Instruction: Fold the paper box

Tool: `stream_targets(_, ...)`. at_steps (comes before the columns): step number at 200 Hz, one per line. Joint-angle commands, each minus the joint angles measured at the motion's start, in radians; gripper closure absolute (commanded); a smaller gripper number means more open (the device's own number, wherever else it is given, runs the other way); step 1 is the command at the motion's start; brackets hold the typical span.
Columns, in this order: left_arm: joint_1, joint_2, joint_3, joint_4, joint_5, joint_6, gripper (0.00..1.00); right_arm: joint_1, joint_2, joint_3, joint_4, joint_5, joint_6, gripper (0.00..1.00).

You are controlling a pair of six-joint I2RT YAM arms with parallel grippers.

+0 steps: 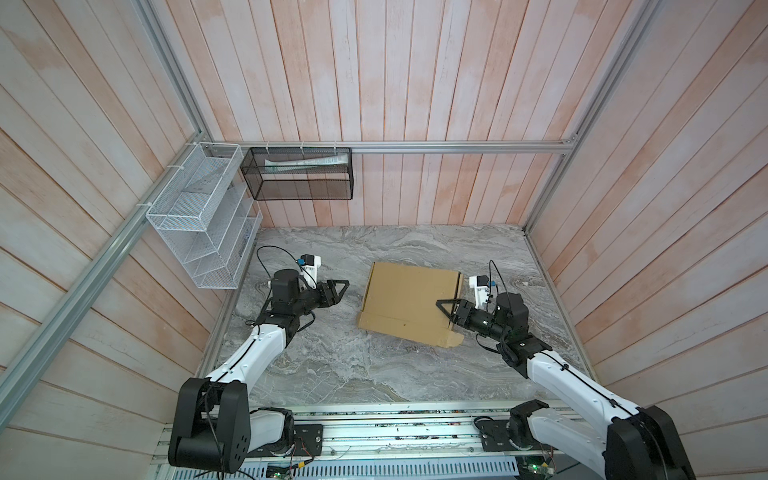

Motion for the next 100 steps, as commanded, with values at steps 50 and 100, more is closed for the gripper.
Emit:
stream_targets(50, 0.013, 0.096, 0.058, 0.14, 0.183, -0.044, 0.22, -0.069, 0.1, 0.14, 0.014, -0.187, -0.037, 0.54)
stream_targets(100, 0.013, 0.174, 0.069, 0.23, 0.278, -0.096, 0.18, -0.1, 0.181, 0.195, 0.034, -0.334, -0.067, 0.54)
